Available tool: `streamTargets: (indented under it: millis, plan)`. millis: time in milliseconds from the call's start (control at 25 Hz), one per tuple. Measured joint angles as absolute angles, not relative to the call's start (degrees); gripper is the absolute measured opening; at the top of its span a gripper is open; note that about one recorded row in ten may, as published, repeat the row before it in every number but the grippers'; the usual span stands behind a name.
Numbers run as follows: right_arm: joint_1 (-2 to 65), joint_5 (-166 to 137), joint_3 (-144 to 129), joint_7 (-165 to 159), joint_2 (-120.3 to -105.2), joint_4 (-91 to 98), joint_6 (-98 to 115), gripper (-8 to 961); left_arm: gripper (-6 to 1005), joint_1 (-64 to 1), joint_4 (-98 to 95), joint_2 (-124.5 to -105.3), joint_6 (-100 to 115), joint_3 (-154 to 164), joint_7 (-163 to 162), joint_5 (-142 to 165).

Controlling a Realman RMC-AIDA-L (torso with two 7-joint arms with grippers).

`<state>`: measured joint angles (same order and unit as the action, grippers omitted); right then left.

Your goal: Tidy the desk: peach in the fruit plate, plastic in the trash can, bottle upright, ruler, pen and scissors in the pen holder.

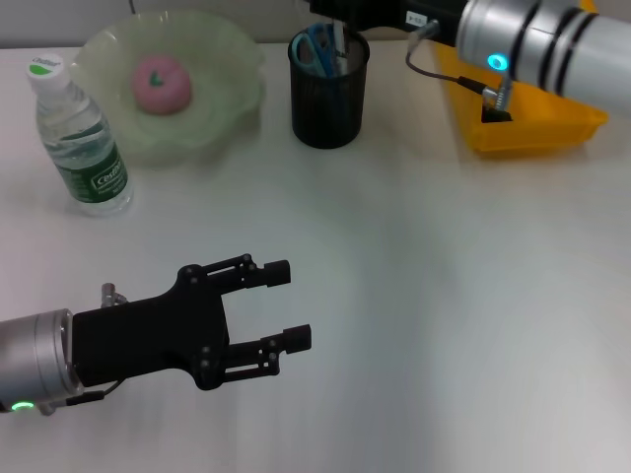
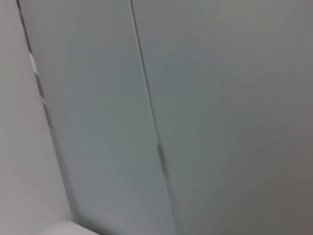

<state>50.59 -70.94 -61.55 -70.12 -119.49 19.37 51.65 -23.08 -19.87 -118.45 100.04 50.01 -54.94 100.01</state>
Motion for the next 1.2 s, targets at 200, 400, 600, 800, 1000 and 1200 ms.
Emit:
streamTargets:
  millis: [200, 400, 600, 800, 1000, 1200]
  plan:
    - [40.75, -72.48, -61.63, -79.69, -118.47, 28.48, 68.29, 763, 744, -23.11, -19.9, -118.3, 99.65, 50.01, -56.09, 99.96]
    - [30.57, -73.06, -61.49, -81.78, -115.14, 32.01, 85.29, 791, 745, -22.92, -19.97, -118.17, 99.45, 49.72, -56.45, 99.94]
    - [24.43, -79.37, -61.06, -78.1, -111.71, 31.45, 99.1, 818, 745, -22.8, -20.24, -117.69, 99.16, 49.61, -57.34, 100.17]
    - [22.06, -88.95, -60.99, -72.79, -111.44, 31.38, 102.92, 819, 745, -23.13, -20.39, -117.18, 98.94, 49.99, -58.58, 100.56]
    - [22.57, -95.19, -60.91, -70.12, -112.63, 29.94, 100.52, 819, 745, -24.12, -20.54, -116.89, 98.84, 50.1, -58.62, 102.72]
    - [22.78, -96.79, -60.77, -69.58, -113.65, 29.82, 98.98, 817, 745, -24.87, -20.53, -116.82, 98.39, 50.1, -58.63, 104.24]
